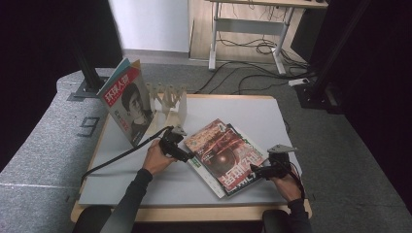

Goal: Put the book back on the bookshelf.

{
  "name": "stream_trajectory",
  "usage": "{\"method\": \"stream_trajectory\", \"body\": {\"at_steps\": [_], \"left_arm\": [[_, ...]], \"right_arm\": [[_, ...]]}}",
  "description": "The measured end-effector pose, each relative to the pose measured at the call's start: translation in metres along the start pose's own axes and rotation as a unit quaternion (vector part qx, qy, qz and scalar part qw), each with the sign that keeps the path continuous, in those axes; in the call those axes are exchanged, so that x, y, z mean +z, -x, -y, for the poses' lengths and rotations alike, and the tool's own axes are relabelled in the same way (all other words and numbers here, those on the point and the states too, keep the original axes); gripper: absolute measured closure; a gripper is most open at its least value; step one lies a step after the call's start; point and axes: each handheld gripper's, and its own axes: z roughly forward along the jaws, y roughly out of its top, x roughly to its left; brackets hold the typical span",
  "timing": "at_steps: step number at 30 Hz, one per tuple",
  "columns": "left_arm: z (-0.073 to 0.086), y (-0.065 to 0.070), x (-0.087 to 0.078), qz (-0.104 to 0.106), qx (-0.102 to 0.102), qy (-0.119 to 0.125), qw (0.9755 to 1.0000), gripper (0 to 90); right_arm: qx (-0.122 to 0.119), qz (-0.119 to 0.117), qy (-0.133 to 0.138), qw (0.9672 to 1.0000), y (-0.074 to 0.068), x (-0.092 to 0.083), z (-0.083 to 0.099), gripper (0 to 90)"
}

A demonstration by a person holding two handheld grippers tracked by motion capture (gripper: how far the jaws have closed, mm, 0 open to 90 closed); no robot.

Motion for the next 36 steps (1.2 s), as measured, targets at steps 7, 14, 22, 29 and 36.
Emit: {"method": "stream_trajectory", "body": {"at_steps": [7, 14, 22, 29, 36], "left_arm": [[-0.010, -0.011, 0.018, 0.007, -0.003, -0.007, 0.9999, 0.0], [-0.010, -0.019, 0.031, 0.039, -0.021, -0.006, 0.9990, 0.0], [-0.009, -0.020, 0.036, 0.062, -0.033, 0.000, 0.9975, 0.0], [-0.009, -0.024, 0.039, 0.071, -0.047, 0.003, 0.9963, 0.0], [-0.008, -0.021, 0.039, 0.069, -0.051, 0.002, 0.9963, 0.0]], "right_arm": [[-0.008, -0.008, -0.001, 0.9999, -0.006, 0.005, -0.003, 0.0], [-0.016, -0.016, -0.006, 0.9997, -0.009, 0.011, -0.005, 0.0], [-0.025, -0.025, -0.013, 0.9993, -0.014, 0.016, -0.004, 0.2], [-0.020, -0.029, -0.011, 0.9993, -0.013, 0.017, -0.004, 0.1], [-0.020, -0.029, -0.010, 0.9993, -0.013, 0.017, -0.004, 0.1]]}}
